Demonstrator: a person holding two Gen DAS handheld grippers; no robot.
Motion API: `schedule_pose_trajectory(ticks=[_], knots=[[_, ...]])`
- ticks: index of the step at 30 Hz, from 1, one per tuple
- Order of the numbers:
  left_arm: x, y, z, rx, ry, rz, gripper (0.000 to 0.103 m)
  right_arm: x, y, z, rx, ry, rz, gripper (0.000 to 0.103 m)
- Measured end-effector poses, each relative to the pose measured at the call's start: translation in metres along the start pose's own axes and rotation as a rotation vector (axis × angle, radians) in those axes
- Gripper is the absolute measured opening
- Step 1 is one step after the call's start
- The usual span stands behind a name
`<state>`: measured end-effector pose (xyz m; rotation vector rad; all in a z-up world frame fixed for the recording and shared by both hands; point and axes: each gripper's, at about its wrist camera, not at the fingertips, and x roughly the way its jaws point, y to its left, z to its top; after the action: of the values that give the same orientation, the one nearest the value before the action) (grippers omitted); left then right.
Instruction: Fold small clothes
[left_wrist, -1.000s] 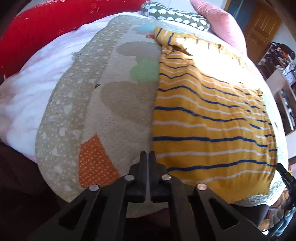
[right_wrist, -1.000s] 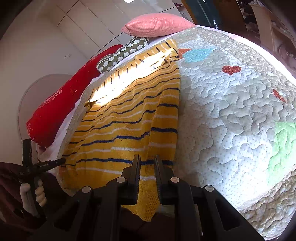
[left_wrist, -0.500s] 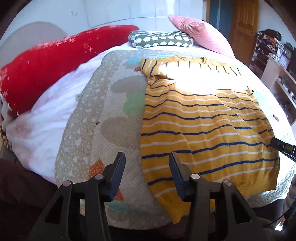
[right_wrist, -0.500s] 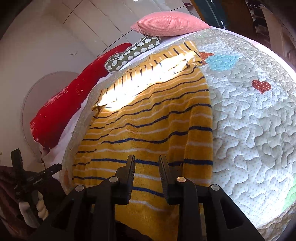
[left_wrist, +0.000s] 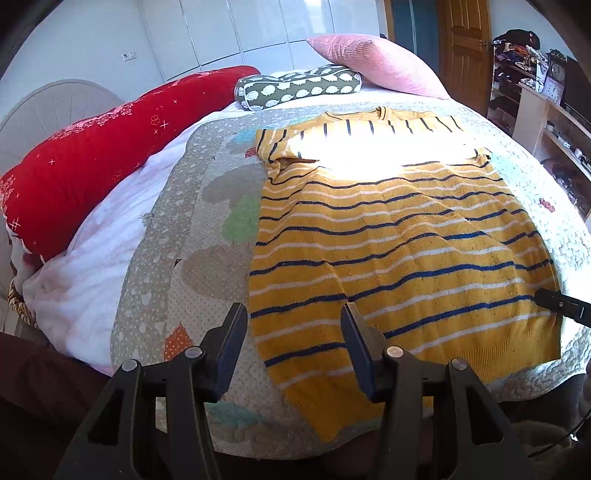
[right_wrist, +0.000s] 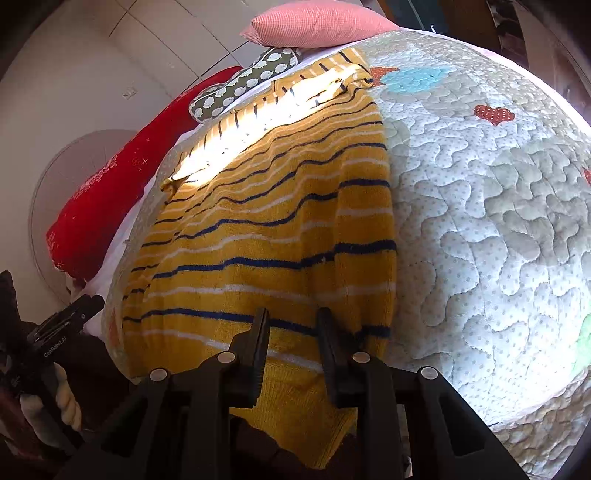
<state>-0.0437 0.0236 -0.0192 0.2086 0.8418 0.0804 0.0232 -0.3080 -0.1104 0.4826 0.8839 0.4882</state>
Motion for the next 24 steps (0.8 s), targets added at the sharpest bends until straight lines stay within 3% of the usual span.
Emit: schedule_pose_trajectory(ticks=[24], knots=[[0.009,0.005,-0.006,-0.028,0.042,-0.008,0.054,-0.011,-0.004,-0.012,0.027,-0.006,0.016,0.028]])
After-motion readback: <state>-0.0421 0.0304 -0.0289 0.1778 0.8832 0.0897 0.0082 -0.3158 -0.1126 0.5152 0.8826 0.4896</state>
